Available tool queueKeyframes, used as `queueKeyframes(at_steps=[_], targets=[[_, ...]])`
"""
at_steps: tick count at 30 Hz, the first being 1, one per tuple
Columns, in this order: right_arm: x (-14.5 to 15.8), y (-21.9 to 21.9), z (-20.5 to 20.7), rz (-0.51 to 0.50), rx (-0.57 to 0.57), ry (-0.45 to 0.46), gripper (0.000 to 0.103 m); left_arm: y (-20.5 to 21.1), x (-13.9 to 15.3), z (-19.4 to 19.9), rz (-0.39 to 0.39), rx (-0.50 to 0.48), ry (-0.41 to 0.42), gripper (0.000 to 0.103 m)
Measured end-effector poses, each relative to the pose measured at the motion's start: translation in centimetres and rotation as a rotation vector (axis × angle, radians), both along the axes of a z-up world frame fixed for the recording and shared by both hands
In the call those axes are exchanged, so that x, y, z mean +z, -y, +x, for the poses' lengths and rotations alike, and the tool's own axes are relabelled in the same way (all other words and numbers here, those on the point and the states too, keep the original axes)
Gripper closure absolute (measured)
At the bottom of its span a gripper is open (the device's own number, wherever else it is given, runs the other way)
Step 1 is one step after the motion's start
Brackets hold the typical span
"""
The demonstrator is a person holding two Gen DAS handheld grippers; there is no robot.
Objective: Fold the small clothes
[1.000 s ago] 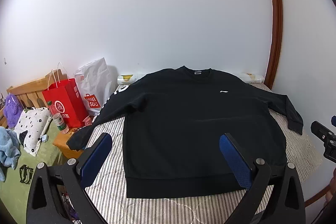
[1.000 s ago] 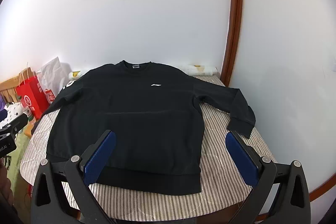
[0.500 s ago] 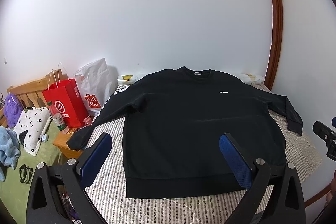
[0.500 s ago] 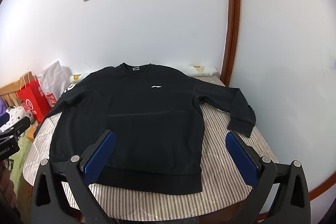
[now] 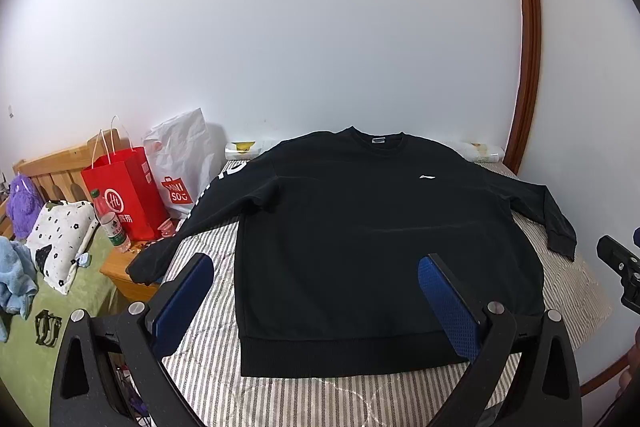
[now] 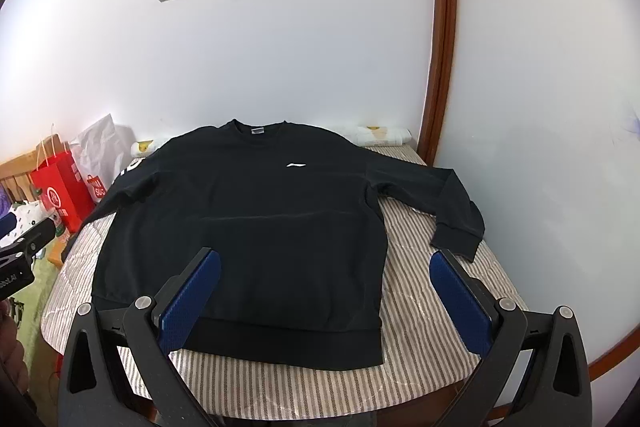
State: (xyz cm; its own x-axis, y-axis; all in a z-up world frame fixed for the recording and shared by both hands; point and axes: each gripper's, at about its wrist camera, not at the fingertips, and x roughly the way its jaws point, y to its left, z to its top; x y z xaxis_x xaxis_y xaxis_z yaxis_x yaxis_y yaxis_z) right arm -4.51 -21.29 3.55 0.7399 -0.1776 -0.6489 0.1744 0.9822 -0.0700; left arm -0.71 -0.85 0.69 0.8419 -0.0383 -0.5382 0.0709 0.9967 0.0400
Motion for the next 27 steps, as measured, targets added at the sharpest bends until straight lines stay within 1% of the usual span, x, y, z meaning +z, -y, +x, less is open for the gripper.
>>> queueKeyframes(at_steps=[12,18,27], targets=[[0.3,-0.5,-0.4,-0.013,0.005,0.010,0.000,0.0,0.1,0.0,-0.002,0.004,0.001,0.000],[0.3,-0.9,-0.4,-0.033,0.005,0.008,0.000,-0.2,0.2,0.1,-0.010,0.009,-0.002,0.000],[0.5,-1.3,-0.5,-0.034,0.011,0.013,0.000,-1.0,0.2,0.1,-0.022,0.013,-0.002,0.000]])
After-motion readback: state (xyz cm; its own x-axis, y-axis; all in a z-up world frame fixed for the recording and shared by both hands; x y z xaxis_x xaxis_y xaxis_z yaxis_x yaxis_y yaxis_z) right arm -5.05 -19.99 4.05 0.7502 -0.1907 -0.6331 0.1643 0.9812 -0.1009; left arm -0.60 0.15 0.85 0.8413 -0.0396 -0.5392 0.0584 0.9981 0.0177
